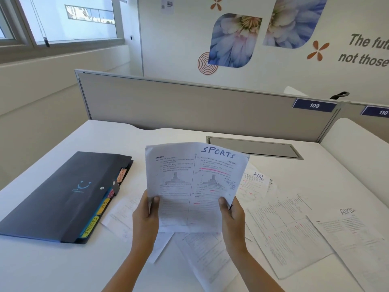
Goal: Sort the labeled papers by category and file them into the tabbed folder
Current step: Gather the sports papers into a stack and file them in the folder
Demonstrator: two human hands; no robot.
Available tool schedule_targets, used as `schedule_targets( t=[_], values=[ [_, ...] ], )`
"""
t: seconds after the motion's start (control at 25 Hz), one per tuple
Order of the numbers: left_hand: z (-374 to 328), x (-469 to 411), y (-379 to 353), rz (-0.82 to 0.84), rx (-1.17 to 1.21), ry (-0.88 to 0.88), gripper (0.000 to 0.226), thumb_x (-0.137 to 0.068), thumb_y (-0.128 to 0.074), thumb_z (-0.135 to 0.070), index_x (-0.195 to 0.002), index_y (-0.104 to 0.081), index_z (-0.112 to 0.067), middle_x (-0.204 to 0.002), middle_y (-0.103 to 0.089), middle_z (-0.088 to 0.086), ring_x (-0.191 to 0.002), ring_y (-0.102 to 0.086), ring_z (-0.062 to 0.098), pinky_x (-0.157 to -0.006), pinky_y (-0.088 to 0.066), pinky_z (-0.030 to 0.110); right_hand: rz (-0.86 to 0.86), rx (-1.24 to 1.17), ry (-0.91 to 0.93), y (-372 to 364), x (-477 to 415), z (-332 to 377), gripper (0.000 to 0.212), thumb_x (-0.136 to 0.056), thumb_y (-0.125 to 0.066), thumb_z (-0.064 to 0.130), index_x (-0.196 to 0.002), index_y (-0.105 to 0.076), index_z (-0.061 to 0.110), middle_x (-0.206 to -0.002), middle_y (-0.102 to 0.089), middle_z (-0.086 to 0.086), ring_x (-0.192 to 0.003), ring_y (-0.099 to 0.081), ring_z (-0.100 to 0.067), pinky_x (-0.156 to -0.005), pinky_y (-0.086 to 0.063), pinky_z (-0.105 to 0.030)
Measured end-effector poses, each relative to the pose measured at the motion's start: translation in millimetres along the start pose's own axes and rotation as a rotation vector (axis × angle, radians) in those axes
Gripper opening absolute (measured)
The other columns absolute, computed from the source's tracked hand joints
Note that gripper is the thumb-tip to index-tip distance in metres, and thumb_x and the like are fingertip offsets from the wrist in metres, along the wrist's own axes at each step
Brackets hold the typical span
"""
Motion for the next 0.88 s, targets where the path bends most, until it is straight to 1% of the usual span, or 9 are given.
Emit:
schedule_targets(
  t=[0.12, 0.24, 0.32, 0.4, 0.48, 0.56, 0.64, 0.72, 0.88],
  values=[
    [12.0, 4.0, -4.4, 0.009, -0.100, 0.012, 0.021, -0.099, -0.042, -0.015, -0.112, -0.059, -0.011, -0.096, -0.063, -0.001, -0.090, -0.056, 0.019, -0.075, -0.040, 0.027, 0.051, 0.048, -0.029, -2.1, 5.0, -15.4, 0.044, -0.097, -0.049, 0.017, -0.140, -0.043, 0.013, -0.128, -0.058, 0.003, -0.120, -0.053, -0.010, -0.082, -0.043, 0.001],
    [6.8, 8.2, 2.8, -0.028, -0.147, -0.008, 0.017, -0.099, -0.044, -0.016, -0.108, -0.058, -0.017, -0.090, -0.062, -0.011, -0.081, -0.056, 0.006, -0.068, -0.040, 0.018, 0.095, 0.097, -0.016, -4.6, 4.5, -7.3, 0.042, -0.097, -0.050, 0.016, -0.138, -0.045, 0.015, -0.126, -0.058, 0.010, -0.117, -0.052, 0.003, -0.083, -0.040, 0.002],
    [-4.1, 7.6, 14.2, -0.055, -0.179, -0.047, 0.012, -0.098, -0.046, -0.017, -0.098, -0.058, -0.019, -0.082, -0.061, -0.014, -0.074, -0.054, 0.003, -0.060, -0.038, 0.010, 0.120, 0.104, 0.021, -8.1, 5.5, 5.7, 0.037, -0.097, -0.050, 0.014, -0.132, -0.045, 0.025, -0.119, -0.056, 0.023, -0.108, -0.050, 0.018, -0.085, -0.040, 0.001],
    [-6.8, 0.9, 26.1, -0.078, -0.194, -0.056, 0.012, -0.098, -0.048, -0.020, -0.094, -0.059, -0.016, -0.080, -0.062, -0.011, -0.074, -0.054, 0.007, -0.058, -0.039, 0.011, 0.144, 0.154, 0.045, -11.6, 8.2, 13.1, 0.030, -0.096, -0.052, 0.014, -0.125, -0.052, 0.024, -0.105, -0.060, 0.029, -0.095, -0.056, 0.016, -0.079, -0.044, -0.001],
    [-5.5, -10.6, 37.6, -0.095, -0.222, -0.064, 0.018, -0.097, -0.051, -0.022, -0.090, -0.059, -0.008, -0.080, -0.063, -0.003, -0.075, -0.055, 0.014, -0.062, -0.041, 0.023, 0.163, 0.238, 0.057, -17.0, 10.3, 15.5, 0.020, -0.095, -0.055, 0.018, -0.114, -0.060, 0.015, -0.075, -0.063, 0.028, -0.070, -0.058, 0.008, -0.062, -0.043, -0.005],
    [-6.1, -21.8, 48.6, -0.091, -0.246, -0.082, 0.019, -0.096, -0.052, -0.022, -0.090, -0.059, -0.006, -0.079, -0.063, 0.002, -0.073, -0.054, 0.017, -0.061, -0.042, 0.031, 0.178, 0.290, 0.062, -25.6, 12.7, 16.7, 0.015, -0.093, -0.057, 0.021, -0.108, -0.063, 0.020, -0.065, -0.063, 0.020, -0.055, -0.051, 0.000, -0.054, -0.040, -0.009],
    [-8.6, -33.9, 60.1, -0.042, -0.255, -0.079, 0.015, -0.095, -0.054, -0.021, -0.095, -0.061, -0.007, -0.083, -0.065, 0.002, -0.076, -0.057, 0.016, -0.066, -0.048, 0.033, 0.170, 0.300, 0.049, -37.2, 14.6, 18.4, 0.014, -0.092, -0.060, 0.024, -0.105, -0.063, 0.028, -0.074, -0.068, 0.011, -0.058, -0.053, -0.004, -0.055, -0.042, -0.010],
    [-5.2, -48.4, 71.6, 0.038, -0.299, -0.040, 0.012, -0.094, -0.056, -0.021, -0.100, -0.063, -0.013, -0.088, -0.068, 0.003, -0.081, -0.062, 0.020, -0.073, -0.051, 0.035, 0.119, 0.274, 0.004, -48.8, 15.2, 14.6, 0.006, -0.091, -0.061, 0.024, -0.095, -0.065, 0.022, -0.080, -0.069, 0.006, -0.063, -0.056, -0.004, -0.056, -0.042, -0.011],
    [14.2, -77.8, 113.4, 0.065, -0.278, 0.045, 0.011, -0.092, -0.058, -0.021, -0.097, -0.067, -0.017, -0.092, -0.073, -0.002, -0.084, -0.069, 0.015, -0.083, -0.054, 0.031, -0.006, 0.289, -0.035, -74.4, 17.8, 11.8, 0.020, -0.091, -0.062, 0.024, -0.074, -0.060, 0.014, -0.065, -0.059, -0.007, -0.057, -0.042, -0.008, -0.054, -0.032, -0.016]
  ],
)
Point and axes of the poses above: each hand's wrist, its own x-axis away from the middle knuckle, its own y-axis out of the back of the hand, z = x × y, the point moved 9 cm from there along -x, towards the middle knuckle
